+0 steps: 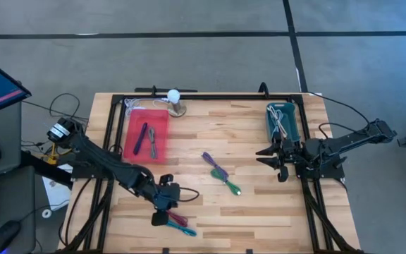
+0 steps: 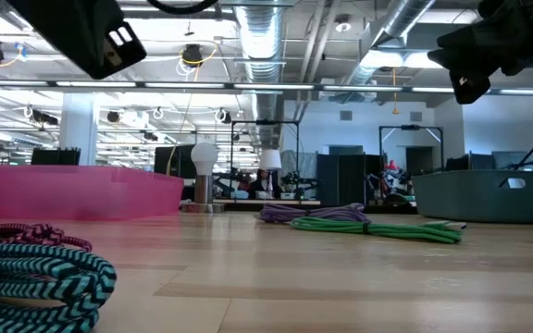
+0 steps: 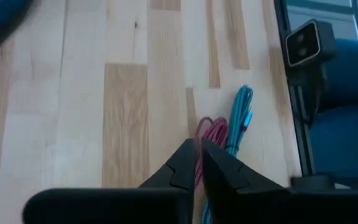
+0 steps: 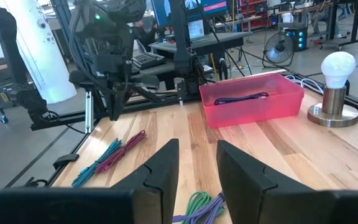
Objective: Pick & Place USB Port
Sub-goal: Put the pink patterned charger cable into the pink bin
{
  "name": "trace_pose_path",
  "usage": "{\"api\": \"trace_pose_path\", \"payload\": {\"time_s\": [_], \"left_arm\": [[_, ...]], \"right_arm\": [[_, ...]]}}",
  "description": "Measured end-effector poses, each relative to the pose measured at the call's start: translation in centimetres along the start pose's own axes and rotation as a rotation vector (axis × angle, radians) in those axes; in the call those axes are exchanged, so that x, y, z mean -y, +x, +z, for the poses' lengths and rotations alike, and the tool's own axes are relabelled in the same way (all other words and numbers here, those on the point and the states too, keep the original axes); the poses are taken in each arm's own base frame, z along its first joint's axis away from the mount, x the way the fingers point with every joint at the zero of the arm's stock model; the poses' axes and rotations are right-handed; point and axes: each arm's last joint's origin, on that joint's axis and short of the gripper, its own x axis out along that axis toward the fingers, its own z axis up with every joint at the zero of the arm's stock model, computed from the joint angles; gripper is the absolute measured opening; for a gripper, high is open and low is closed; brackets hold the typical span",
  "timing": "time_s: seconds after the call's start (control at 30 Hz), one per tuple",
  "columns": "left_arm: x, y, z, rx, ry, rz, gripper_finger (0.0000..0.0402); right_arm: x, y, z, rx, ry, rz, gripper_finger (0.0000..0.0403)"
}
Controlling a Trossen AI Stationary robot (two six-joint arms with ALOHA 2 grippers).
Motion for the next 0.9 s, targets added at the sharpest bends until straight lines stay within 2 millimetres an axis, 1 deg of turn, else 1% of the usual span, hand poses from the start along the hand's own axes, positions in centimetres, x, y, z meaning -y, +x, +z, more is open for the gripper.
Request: {"api": "trace_pose_path", "payload": {"time_s": [0.17,0.27,0.4,0.5,0.57,0.73,0.83,0.9], "left_arm": [[-0.1,0.5,-0.3,-0.022,-0.001,0.011,0.0066],[0.1,0.7,-0.5,-0.034,0.001,-0.012,0.0090],[0.3,0.8,-0.7,-0.057,-0.044,-0.034,0.0117],[0.4,1.2,-0.9,-0.076,-0.046,-0.028,0.0138],[0.5,1.8,-1.1,-0.093,-0.039,-0.024,0.0151],[0.4,4.4,-2.2,-0.185,-0.022,0.012,0.0179],[0.4,5.6,-2.8,-0.237,-0.022,0.012,0.0188],[0.4,6.1,-3.1,-0.257,-0.025,0.008,0.0192]], "right_arm": [[0.0,0.0,0.0,-0.002,0.000,0.000,0.0102],[0.0,0.0,0.0,-0.002,0.000,0.000,0.0102],[0.0,0.0,0.0,-0.002,0.000,0.000,0.0102],[0.0,0.0,0.0,-0.003,0.000,0.000,0.0102],[0.0,0.0,0.0,-0.002,0.000,0.000,0.0102],[0.0,0.0,0.0,-0.002,0.000,0.000,0.0102],[0.0,0.0,0.0,-0.003,0.000,0.000,0.0102],[0.0,0.0,0.0,-0.003,0.000,0.000,0.0102]]}}
